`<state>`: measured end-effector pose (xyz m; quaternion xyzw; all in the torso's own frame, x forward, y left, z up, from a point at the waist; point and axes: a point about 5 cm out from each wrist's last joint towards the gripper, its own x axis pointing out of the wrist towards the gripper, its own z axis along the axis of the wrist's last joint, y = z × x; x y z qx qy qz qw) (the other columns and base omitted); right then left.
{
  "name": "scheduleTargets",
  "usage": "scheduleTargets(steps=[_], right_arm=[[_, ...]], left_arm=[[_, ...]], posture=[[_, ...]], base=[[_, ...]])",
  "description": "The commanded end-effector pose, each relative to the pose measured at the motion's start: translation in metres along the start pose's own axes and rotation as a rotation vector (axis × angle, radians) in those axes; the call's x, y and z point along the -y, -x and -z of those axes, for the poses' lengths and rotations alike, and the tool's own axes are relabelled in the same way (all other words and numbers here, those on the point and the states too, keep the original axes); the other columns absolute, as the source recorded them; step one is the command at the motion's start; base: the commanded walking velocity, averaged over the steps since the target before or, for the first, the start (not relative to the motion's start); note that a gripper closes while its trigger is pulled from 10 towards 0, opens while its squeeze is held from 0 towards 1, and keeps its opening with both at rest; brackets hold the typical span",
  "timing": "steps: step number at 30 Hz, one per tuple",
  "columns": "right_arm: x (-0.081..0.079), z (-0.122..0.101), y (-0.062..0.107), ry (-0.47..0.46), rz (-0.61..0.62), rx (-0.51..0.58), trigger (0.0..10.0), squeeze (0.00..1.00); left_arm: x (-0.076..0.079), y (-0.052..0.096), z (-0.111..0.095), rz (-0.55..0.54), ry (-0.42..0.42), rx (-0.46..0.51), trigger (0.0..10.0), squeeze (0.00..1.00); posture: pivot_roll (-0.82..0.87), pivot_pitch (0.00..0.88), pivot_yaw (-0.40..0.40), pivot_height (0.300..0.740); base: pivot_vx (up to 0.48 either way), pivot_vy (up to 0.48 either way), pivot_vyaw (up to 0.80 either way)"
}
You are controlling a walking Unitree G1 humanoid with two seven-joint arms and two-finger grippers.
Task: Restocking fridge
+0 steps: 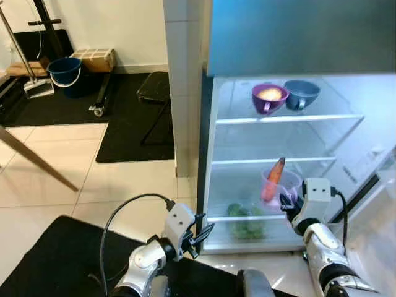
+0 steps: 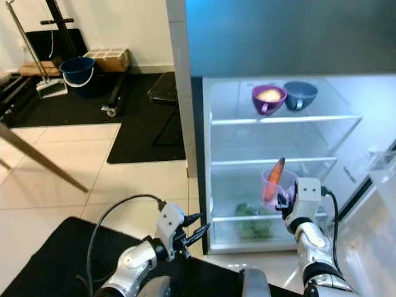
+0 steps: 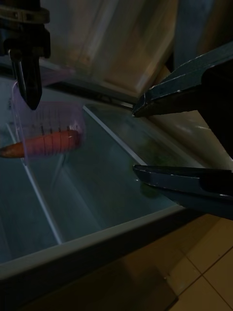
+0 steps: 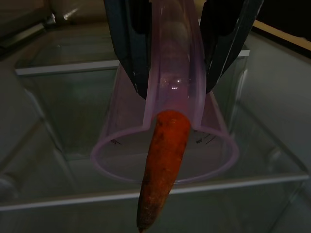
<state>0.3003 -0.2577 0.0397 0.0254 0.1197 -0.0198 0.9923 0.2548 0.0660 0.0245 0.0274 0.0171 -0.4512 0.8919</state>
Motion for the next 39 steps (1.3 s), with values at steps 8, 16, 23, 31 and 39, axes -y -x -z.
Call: scheduleTargets(steps=[8,16,23,31,39], right_arm=[[0.004,-0.016,-0.002,0.044,-0.004,0.084,10.0,0.0],[0.007,-0.024,-0.002,0.055,-0.002,0.126,10.0,0.0],[0.011,-0.03,-0.002,0.061,0.006,0.152,10.0,0.0],[0.023,-0.039,0.002,0.074,-0.015,0.185,10.0,0.0],[0.038,-0.047,0.009,0.109,-0.032,0.225,10.0,0.0]], left_arm=[[0.003,-0.005,-0.003,0.014,-0.011,0.009,10.0,0.0],[0.0,-0.008,-0.009,0.006,-0.024,0.035,10.0,0.0],[0.002,-0.014,-0.019,0.015,-0.045,0.086,10.0,0.0],[0.002,-0.019,-0.029,0.022,-0.078,0.131,10.0,0.0],[0.002,-0.021,-0.034,0.024,-0.096,0.146,10.0,0.0]], posture=[[0.06,0.0,0.023,0.532],[0.06,0.0,0.026,0.532],[0.06,0.0,0.027,0.532],[0.06,0.0,0.03,0.532],[0.05,0.0,0.029,0.532]], base=[[0.0,0.0,0.0],[0.0,0.0,0.0],[0.0,0.0,0.0],[0.0,0.0,0.0],[0.0,0.0,0.0]])
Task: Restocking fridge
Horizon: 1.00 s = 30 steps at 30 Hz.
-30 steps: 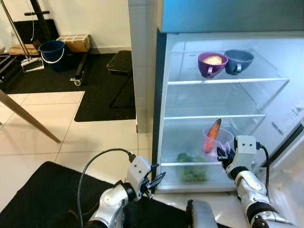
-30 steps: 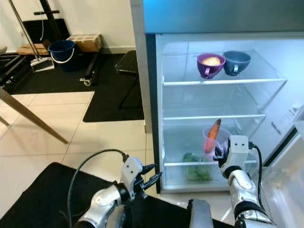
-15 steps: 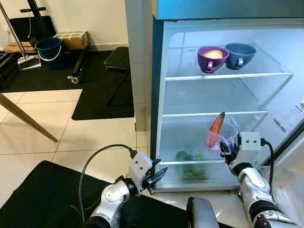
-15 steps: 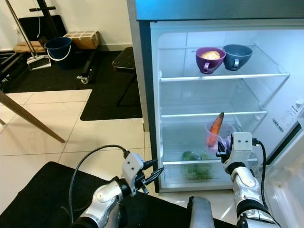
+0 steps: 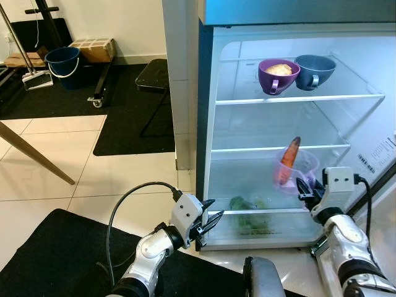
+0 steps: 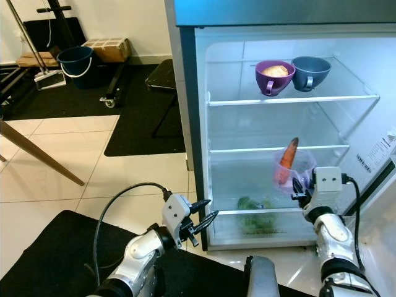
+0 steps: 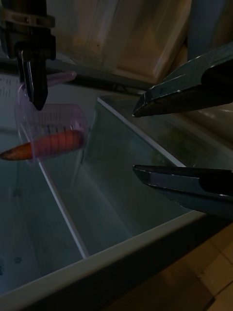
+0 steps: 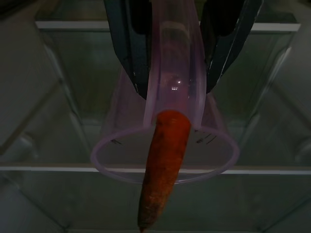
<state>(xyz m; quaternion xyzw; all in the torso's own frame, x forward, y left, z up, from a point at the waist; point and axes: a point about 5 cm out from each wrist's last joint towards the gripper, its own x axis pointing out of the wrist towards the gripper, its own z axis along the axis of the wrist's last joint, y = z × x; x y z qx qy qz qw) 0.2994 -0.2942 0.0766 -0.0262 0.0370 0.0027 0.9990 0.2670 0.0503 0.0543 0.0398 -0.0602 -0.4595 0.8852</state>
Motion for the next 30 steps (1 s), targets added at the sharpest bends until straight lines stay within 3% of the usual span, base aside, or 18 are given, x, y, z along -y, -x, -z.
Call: scheduleTargets(steps=[1,10,15,30], right_arm=[[0.007,-0.013,0.001,0.002,0.0,0.085,10.0,0.0],[0.01,-0.038,-0.009,0.011,0.043,0.177,10.0,0.0],[-0.004,-0.051,-0.028,0.012,0.053,0.189,10.0,0.0],[-0.021,-0.073,-0.05,0.048,0.04,0.187,10.0,0.0]], left_arm=[[0.003,-0.003,-0.003,0.007,-0.007,0.022,10.0,0.0],[0.002,-0.005,-0.007,0.0,-0.019,0.037,10.0,0.0],[0.002,-0.005,-0.014,-0.011,-0.026,0.07,10.0,0.0],[0.0,-0.003,-0.033,-0.034,-0.035,0.134,10.0,0.0]], posture=[[0.05,0.0,0.028,0.532],[0.05,0.0,0.037,0.532],[0.06,0.028,0.045,0.532],[0.09,0.128,0.058,0.532]], base=[[0.0,0.0,0.0],[0.0,0.0,0.0],[0.0,0.0,0.0],[0.0,0.0,0.0]])
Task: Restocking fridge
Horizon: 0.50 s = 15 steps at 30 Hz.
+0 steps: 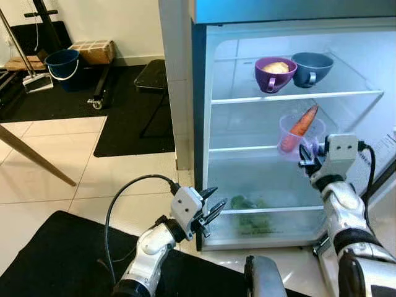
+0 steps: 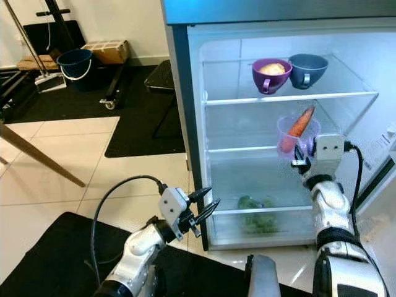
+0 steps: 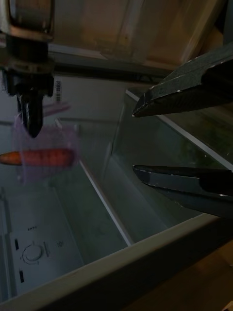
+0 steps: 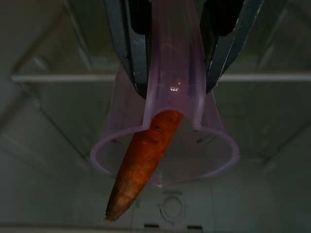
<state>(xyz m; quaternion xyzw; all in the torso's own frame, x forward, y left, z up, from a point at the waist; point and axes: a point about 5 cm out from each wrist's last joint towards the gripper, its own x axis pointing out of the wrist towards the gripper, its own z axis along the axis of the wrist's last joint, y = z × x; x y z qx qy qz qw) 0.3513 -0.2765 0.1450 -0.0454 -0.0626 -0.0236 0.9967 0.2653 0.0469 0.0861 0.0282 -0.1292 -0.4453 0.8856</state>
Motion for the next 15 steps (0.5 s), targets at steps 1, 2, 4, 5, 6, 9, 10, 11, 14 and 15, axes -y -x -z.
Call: scheduleTargets(steps=[1,2,4,5,6,9,10,11,14,15], right_arm=[[-0.008,0.001,-0.003,0.009,-0.02,-0.01,10.0,0.0],[-0.011,-0.001,-0.006,0.013,-0.025,-0.008,10.0,0.0],[-0.011,-0.001,-0.006,0.013,-0.025,-0.008,10.0,0.0],[-0.014,-0.003,-0.008,0.016,-0.029,-0.004,10.0,0.0],[-0.014,-0.004,-0.008,0.016,-0.029,-0.003,10.0,0.0],[-0.015,-0.005,-0.01,0.019,-0.025,-0.006,10.0,0.0],[-0.015,-0.005,-0.011,0.022,-0.019,-0.009,10.0,0.0],[-0.015,-0.006,-0.012,0.023,-0.015,-0.01,10.0,0.0],[-0.013,-0.008,-0.013,0.028,-0.002,-0.01,10.0,0.0],[-0.013,-0.008,-0.013,0.028,-0.002,-0.01,10.0,0.0]], left_arm=[[0.001,0.001,-0.002,-0.002,0.01,0.002,10.0,0.0],[0.001,-0.001,-0.004,0.002,0.007,0.01,10.0,0.0],[0.001,-0.001,-0.004,0.002,0.007,0.01,10.0,0.0],[0.001,-0.002,-0.009,0.006,0.003,0.022,10.0,0.0],[0.002,-0.002,-0.011,0.007,0.002,0.026,10.0,0.0],[0.001,-0.004,-0.014,0.007,0.0,0.038,10.0,0.0],[0.001,-0.005,-0.017,0.005,-0.001,0.044,10.0,0.0],[0.0,-0.005,-0.019,0.004,-0.002,0.051,10.0,0.0],[0.0,-0.008,-0.026,-0.001,-0.004,0.069,10.0,0.0],[0.0,-0.008,-0.026,-0.001,-0.004,0.069,10.0,0.0]], posture=[[0.09,0.128,0.058,0.532],[0.09,0.144,0.063,0.532],[0.09,0.144,0.063,0.532],[0.1,0.164,0.07,0.532],[0.1,0.164,0.07,0.532],[0.1,0.171,0.075,0.532],[0.1,0.178,0.076,0.532],[0.11,0.185,0.08,0.532],[0.11,0.193,0.082,0.532],[0.11,0.193,0.082,0.532]], base=[[0.0,0.0,0.0],[0.0,0.0,0.0],[0.0,0.0,0.0],[0.0,0.0,0.0],[0.0,0.0,0.0],[0.0,0.0,0.0],[0.0,0.0,0.0],[0.0,0.0,0.0],[0.0,0.0,0.0],[0.0,0.0,0.0]])
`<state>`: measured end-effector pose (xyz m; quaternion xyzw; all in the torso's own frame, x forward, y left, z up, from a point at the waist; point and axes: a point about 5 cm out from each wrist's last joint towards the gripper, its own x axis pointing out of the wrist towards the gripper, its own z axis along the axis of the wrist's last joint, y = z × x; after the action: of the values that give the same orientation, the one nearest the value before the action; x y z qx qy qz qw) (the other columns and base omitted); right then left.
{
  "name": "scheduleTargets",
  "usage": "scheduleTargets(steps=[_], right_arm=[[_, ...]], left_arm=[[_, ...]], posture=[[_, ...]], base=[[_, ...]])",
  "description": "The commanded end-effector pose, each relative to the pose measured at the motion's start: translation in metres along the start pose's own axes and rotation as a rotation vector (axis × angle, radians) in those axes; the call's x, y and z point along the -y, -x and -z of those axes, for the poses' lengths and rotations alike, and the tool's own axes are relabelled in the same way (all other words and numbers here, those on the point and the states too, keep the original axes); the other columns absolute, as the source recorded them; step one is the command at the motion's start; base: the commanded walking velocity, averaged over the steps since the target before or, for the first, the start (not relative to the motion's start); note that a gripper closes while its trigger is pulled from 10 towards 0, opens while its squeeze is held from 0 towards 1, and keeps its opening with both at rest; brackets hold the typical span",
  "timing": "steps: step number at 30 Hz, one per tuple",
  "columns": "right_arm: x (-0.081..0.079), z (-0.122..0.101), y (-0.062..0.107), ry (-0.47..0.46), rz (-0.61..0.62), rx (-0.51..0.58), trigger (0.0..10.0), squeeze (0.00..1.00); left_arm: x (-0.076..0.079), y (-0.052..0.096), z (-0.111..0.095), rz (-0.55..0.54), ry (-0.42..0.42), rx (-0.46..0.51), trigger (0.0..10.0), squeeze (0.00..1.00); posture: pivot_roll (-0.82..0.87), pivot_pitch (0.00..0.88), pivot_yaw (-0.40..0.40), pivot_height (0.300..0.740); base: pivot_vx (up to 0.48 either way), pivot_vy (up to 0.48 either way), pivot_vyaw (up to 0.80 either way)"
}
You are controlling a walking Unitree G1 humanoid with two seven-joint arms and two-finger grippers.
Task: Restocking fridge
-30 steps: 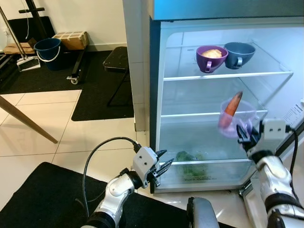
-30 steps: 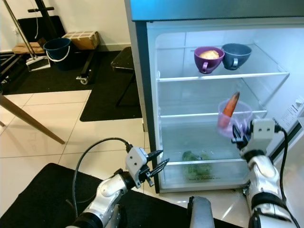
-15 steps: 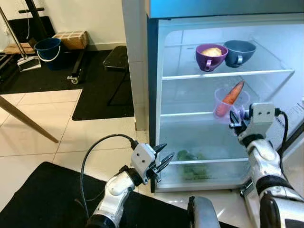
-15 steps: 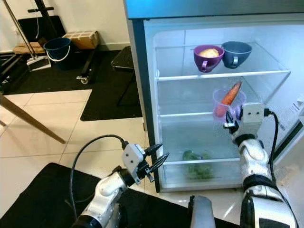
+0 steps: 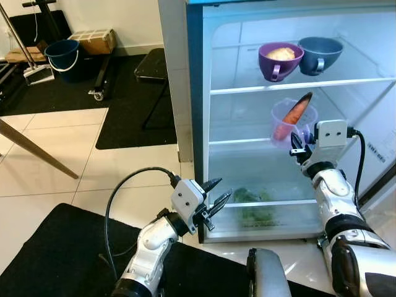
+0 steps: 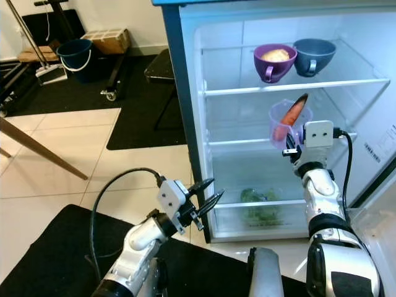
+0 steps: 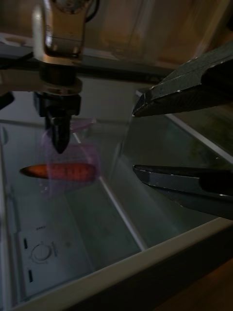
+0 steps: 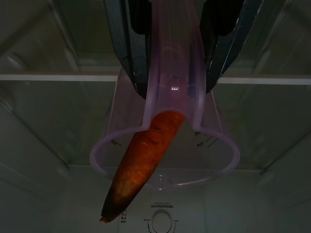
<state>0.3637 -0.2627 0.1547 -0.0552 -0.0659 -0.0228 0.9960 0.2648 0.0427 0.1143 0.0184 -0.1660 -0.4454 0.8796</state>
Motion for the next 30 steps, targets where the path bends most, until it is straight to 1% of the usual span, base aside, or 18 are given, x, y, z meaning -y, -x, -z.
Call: scheduleTargets(steps=[1,7,10,17,24,30], right_arm=[[0.001,0.001,-0.001,0.01,0.004,-0.016,10.0,0.0],[0.006,-0.006,-0.005,0.023,0.038,-0.012,10.0,0.0],[0.008,-0.009,-0.007,0.026,0.053,-0.012,10.0,0.0],[0.008,-0.012,-0.01,0.031,0.06,-0.009,10.0,0.0],[0.009,-0.021,-0.015,0.041,0.065,0.003,10.0,0.0],[0.009,-0.026,-0.019,0.043,0.075,0.005,10.0,0.0]], left_arm=[[0.001,0.0,-0.002,-0.005,0.011,0.0,10.0,0.0],[0.004,-0.006,-0.013,-0.018,0.012,0.032,10.0,0.0],[0.006,-0.007,-0.018,-0.026,0.014,0.037,10.0,0.0],[0.006,-0.006,-0.022,-0.042,0.012,0.04,10.0,0.0],[0.002,-0.003,-0.03,-0.088,0.004,0.042,10.0,0.0],[0.0,-0.002,-0.037,-0.097,-0.003,0.044,10.0,0.0]], posture=[[0.11,0.195,0.081,0.532],[0.13,0.221,0.095,0.532],[0.14,0.231,0.099,0.532],[0.14,0.245,0.102,0.532],[0.16,0.27,0.111,0.532],[0.18,0.297,0.12,0.532]], base=[[0.0,0.0,0.0],[0.0,0.0,0.0],[0.0,0.0,0.0],[0.0,0.0,0.0],[0.0,0.0,0.0],[0.0,0.0,0.0]])
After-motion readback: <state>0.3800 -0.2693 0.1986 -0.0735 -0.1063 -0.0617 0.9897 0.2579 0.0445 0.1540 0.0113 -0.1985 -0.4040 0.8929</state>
